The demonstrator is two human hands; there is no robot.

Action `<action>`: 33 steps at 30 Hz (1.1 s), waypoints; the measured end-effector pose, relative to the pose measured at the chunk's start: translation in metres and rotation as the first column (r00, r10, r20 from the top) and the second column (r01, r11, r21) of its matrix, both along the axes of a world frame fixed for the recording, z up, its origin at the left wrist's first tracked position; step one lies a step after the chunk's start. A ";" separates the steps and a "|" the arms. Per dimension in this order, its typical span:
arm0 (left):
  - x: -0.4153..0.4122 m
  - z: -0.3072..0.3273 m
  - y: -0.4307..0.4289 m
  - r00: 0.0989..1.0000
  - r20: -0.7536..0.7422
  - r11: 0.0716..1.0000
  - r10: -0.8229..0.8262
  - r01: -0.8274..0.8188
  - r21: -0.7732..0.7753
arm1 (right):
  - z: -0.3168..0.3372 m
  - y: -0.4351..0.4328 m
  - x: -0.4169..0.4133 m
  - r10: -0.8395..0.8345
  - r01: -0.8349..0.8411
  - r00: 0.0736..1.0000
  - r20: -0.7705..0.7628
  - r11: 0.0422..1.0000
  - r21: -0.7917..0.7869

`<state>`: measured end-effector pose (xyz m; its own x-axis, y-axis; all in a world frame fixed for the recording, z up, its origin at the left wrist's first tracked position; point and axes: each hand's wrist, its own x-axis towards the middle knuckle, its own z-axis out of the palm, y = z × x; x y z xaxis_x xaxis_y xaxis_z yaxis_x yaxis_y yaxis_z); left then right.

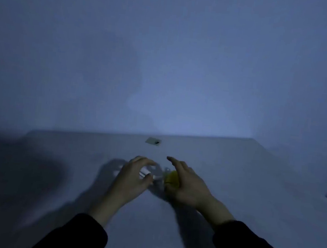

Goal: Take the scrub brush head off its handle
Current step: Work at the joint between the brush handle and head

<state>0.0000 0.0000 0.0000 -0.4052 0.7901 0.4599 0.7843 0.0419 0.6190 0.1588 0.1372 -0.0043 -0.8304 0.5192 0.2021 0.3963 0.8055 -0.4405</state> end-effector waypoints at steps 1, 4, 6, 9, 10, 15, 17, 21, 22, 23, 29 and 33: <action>0.000 -0.006 0.004 0.999 0.029 1.000 0.023 -0.024 0.009 | -0.002 -0.001 -0.001 0.009 -0.009 1.000 0.011 1.000 0.021; 0.003 -0.022 0.010 0.987 0.121 0.994 0.106 -0.107 0.007 | -0.013 0.002 -0.007 0.007 -0.012 0.999 0.054 0.995 0.099; 0.002 -0.037 0.013 0.979 0.153 0.990 0.137 -0.139 0.004 | -0.018 0.006 -0.011 0.015 -0.021 0.999 0.047 0.992 0.127; -0.001 -0.052 0.011 0.964 0.213 0.987 0.162 -0.161 -0.023 | -0.027 0.013 -0.013 0.021 -0.024 0.999 0.028 0.995 0.098; -0.003 -0.056 0.011 0.959 0.230 0.986 0.168 -0.165 -0.032 | -0.030 0.015 -0.014 0.024 -0.024 1.000 0.009 0.997 0.078; -0.008 -0.058 0.013 0.933 0.325 0.987 0.157 -0.162 -0.012 | -0.044 0.021 -0.016 0.037 -0.038 0.994 -0.107 0.999 -0.013; -0.008 -0.059 0.015 0.920 0.361 0.986 0.155 -0.165 -0.002 | -0.045 0.023 -0.015 0.027 -0.031 0.990 -0.135 0.999 -0.031; -0.013 -0.060 0.017 0.895 0.427 0.989 0.129 -0.149 0.014 | -0.042 0.025 -0.016 -0.002 -0.014 0.986 -0.168 0.996 -0.089; -0.014 -0.060 0.017 0.891 0.435 0.989 0.125 -0.148 0.019 | -0.041 0.025 -0.017 -0.013 -0.009 0.983 -0.185 0.993 -0.117; -0.014 -0.060 0.017 0.888 0.443 0.988 0.125 -0.152 0.026 | -0.040 0.025 -0.017 -0.031 -0.003 0.978 -0.207 0.987 -0.159; -0.017 -0.054 0.016 0.592 0.804 0.974 -0.050 -0.151 0.171 | -0.028 0.024 -0.024 -0.179 -0.030 0.928 -0.326 0.838 -0.546; -0.021 -0.049 0.014 0.402 0.874 0.950 -0.272 -0.029 0.310 | -0.017 0.017 -0.027 -0.209 -0.284 0.873 -0.441 0.517 -0.807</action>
